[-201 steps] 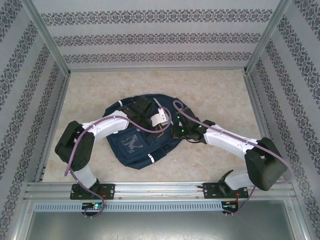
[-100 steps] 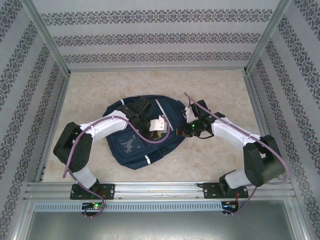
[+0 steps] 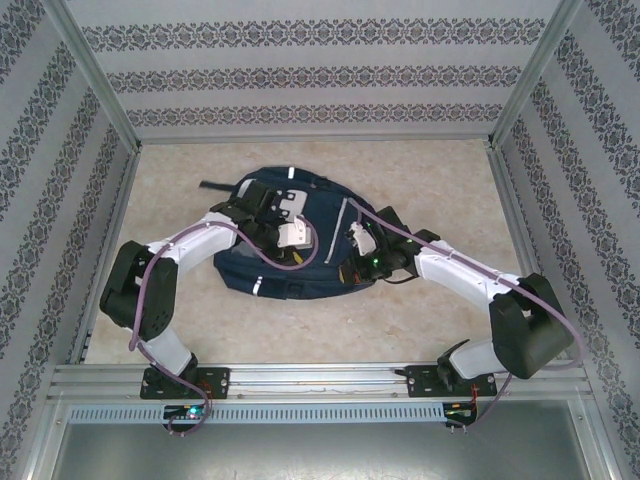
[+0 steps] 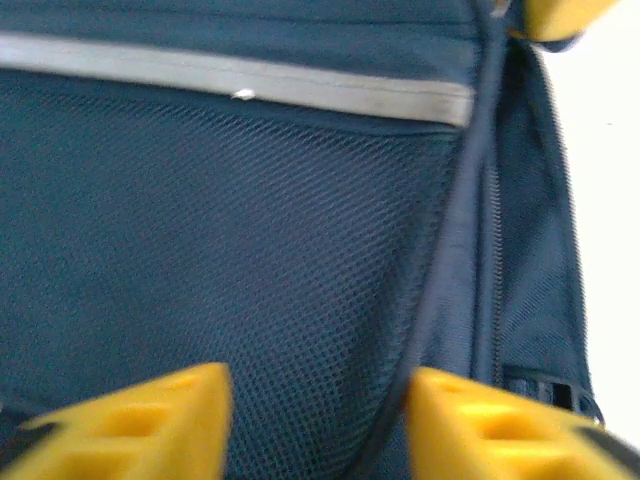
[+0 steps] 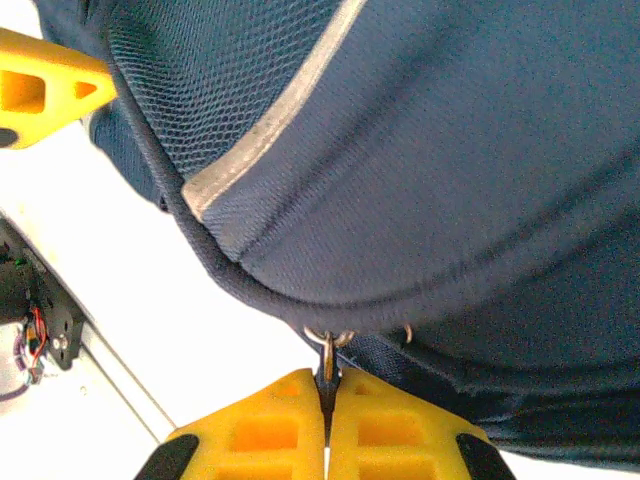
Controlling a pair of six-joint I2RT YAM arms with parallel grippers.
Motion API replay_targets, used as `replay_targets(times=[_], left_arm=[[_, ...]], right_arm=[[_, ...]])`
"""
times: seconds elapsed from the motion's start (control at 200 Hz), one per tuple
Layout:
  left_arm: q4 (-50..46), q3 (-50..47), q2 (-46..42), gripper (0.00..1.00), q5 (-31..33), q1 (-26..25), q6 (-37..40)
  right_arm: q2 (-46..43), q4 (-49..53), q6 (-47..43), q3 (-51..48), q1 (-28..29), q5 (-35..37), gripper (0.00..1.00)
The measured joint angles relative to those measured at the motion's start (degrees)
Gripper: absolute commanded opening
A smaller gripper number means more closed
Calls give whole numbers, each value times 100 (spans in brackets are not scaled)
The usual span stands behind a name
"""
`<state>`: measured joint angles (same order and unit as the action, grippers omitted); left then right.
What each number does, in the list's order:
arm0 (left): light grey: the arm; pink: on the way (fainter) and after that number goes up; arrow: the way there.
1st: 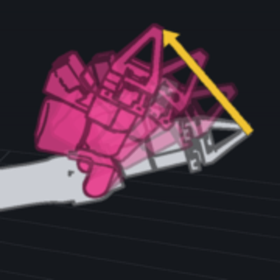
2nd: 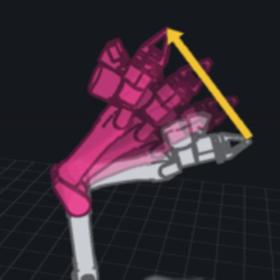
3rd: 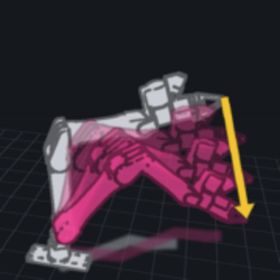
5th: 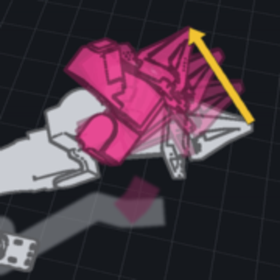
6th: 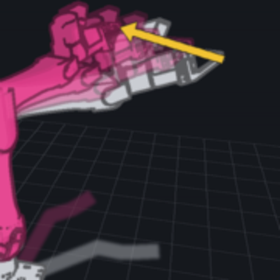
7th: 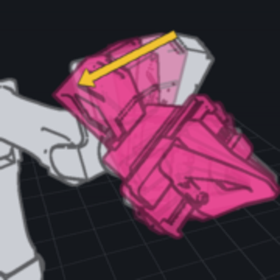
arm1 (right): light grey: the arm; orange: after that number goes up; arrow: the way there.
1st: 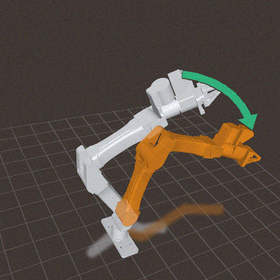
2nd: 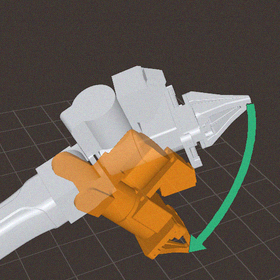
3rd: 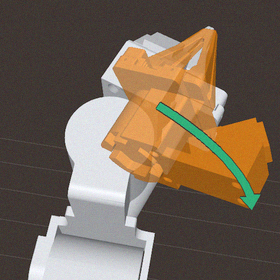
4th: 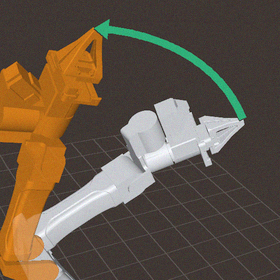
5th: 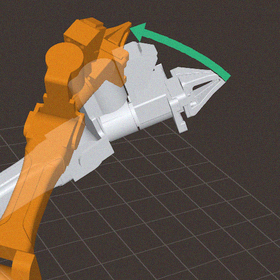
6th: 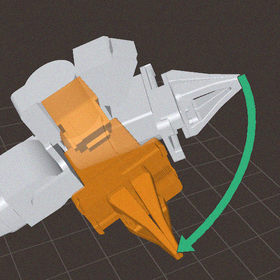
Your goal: Pack books, pencil case, and school supplies into a backpack
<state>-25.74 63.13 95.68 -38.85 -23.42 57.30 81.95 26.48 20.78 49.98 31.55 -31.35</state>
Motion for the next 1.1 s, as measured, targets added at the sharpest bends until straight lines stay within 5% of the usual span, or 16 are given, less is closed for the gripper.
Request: replay_targets(times=[0.19, 0.44, 0.705, 0.809, 1.099], left_arm=[[490, -876, -575, 90, -376, -103, 20], [931, -822, -581, 77, -402, -516, -74], [1222, -404, 17, 34, -354, -743, -334], [1196, -402, 149, 0, -313, -852, -286], [942, -273, 140, 0, -254, -872, 321]], right_arm=[[208, 212, -24, 306, 61, -90, 0], [282, 293, -61, 391, 205, -138, 0], [323, 295, -17, 391, 304, -195, 0], [337, 409, -13, 391, 264, -52, 0], [286, 647, -155, 391, -170, 210, 2]])
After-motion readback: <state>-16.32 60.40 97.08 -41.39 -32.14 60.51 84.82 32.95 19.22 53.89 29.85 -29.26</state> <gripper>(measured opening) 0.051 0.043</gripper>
